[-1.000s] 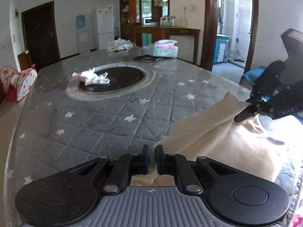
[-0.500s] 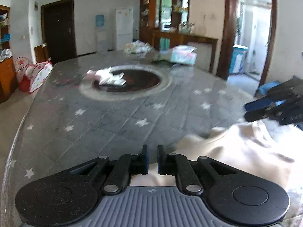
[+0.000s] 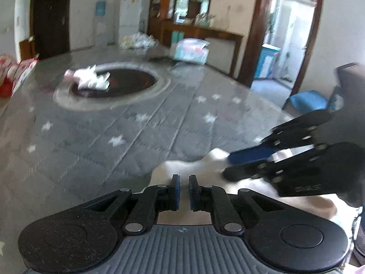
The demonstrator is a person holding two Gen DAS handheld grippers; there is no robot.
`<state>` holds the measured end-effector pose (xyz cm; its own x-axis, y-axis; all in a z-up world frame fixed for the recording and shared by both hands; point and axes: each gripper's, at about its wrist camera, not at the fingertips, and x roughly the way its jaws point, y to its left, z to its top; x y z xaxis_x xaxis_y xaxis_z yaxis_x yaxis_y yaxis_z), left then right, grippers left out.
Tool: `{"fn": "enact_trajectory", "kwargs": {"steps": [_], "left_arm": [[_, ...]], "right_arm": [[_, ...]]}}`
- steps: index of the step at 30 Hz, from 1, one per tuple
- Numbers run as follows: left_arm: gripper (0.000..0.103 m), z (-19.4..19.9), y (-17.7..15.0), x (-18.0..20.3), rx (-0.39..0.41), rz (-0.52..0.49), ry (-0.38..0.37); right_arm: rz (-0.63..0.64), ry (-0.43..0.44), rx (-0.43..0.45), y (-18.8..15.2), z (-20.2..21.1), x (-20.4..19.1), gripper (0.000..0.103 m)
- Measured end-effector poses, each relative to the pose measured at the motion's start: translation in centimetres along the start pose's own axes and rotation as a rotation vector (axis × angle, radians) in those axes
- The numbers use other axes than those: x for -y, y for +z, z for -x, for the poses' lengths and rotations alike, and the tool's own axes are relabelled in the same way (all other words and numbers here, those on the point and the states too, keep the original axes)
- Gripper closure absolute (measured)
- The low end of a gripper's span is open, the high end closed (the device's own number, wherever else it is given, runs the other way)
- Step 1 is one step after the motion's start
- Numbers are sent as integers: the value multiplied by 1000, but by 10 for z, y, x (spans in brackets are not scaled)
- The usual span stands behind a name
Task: Fold clothes
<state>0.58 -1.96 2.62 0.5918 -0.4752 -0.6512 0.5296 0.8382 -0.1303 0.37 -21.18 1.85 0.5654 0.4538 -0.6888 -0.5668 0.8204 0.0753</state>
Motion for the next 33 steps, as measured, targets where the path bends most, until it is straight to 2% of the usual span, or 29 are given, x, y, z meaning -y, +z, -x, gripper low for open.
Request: {"fn": "enact_trajectory", "kwargs": {"steps": [11, 14, 20, 23, 28, 30, 33], "left_arm": [[92, 1, -5, -6, 14, 54, -2], [92, 1, -5, -7, 20, 71, -3], [92, 0, -5, -19, 19, 184, -34], [92, 1, -6, -15, 22, 164, -22], [92, 0, -6, -7, 27, 121, 8], [92, 0, -6, -8, 26, 122, 8], [91, 0, -6, -8, 27, 122, 10]], "right_arm": [[-72, -4, 5, 5, -5, 10, 85], [-45, -30, 4, 4, 2, 10, 85], [-63, -98, -9, -3, 13, 26, 85], [-46, -141, 0, -7, 26, 32, 85], [-27, -106, 40, -13, 47, 23, 85], [-15, -98, 25, -19, 44, 21, 85], [-31, -133, -2, -27, 37, 29, 85]]}}
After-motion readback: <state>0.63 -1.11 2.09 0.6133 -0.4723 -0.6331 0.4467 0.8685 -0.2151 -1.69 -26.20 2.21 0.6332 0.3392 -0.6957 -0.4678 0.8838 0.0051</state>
